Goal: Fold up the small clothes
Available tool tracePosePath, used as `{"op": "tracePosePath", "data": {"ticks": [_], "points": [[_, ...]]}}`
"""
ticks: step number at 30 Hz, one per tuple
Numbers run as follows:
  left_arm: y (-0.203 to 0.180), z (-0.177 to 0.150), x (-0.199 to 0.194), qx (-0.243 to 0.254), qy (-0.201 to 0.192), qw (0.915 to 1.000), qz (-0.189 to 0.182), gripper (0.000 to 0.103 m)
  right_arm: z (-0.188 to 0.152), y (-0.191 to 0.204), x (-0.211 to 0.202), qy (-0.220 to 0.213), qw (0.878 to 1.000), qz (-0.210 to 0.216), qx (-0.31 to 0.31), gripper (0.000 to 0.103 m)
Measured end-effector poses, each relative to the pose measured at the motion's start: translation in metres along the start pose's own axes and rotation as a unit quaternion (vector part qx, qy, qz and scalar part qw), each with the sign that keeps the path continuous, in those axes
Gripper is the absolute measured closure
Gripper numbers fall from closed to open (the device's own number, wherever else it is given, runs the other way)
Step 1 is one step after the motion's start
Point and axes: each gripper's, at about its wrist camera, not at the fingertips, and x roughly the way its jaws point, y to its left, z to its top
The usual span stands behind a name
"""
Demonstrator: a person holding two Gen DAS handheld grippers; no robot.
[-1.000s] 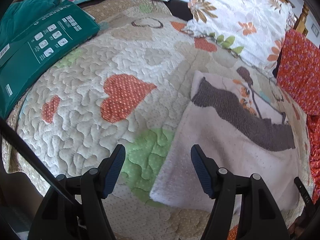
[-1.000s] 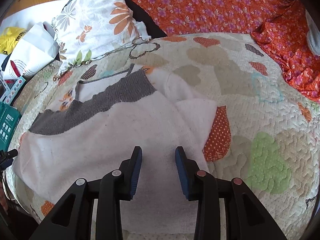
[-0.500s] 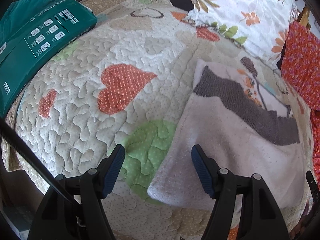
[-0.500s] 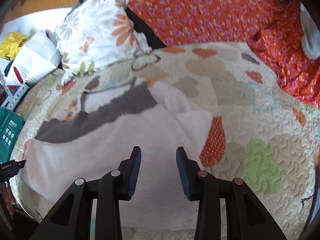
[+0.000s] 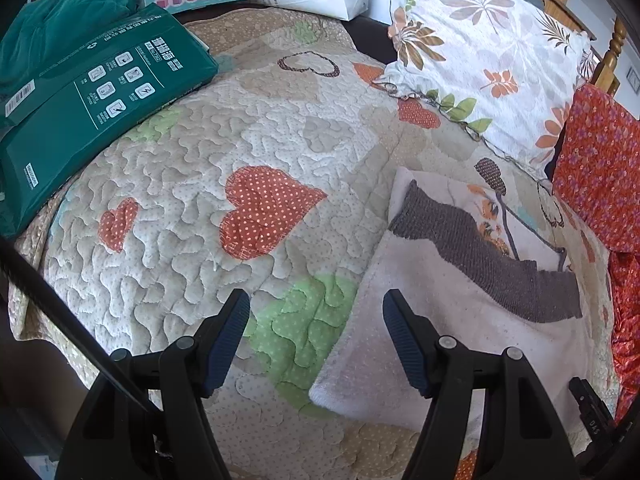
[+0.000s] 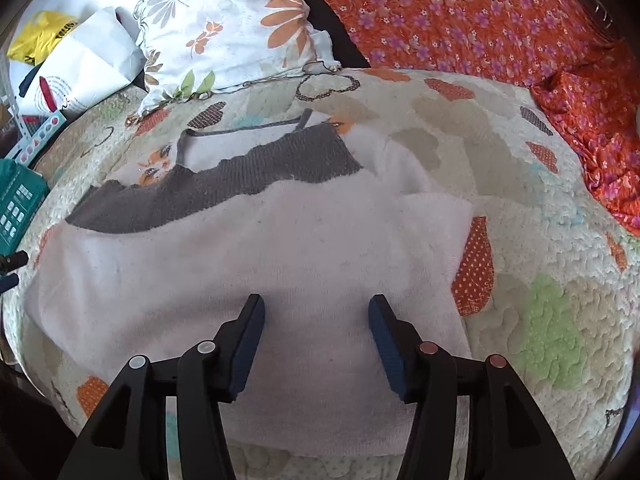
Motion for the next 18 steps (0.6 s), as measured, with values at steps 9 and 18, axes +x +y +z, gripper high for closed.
{"op": "tracePosePath", "data": {"ticks": [9,18], "points": [[-0.003,-0.002,0.002,0.003,0.003,1.0000,0.001,0.035,0.002,-0.002,-0.015,-0.028,1.000,0.006,0.013,0.044],[-0.005,-0.003,0.005,0.008,0.004,1.0000,0.003,0.035,0.002,0.001,-0.016,-0.035,0.999,0.012,0.012,0.044]]}}
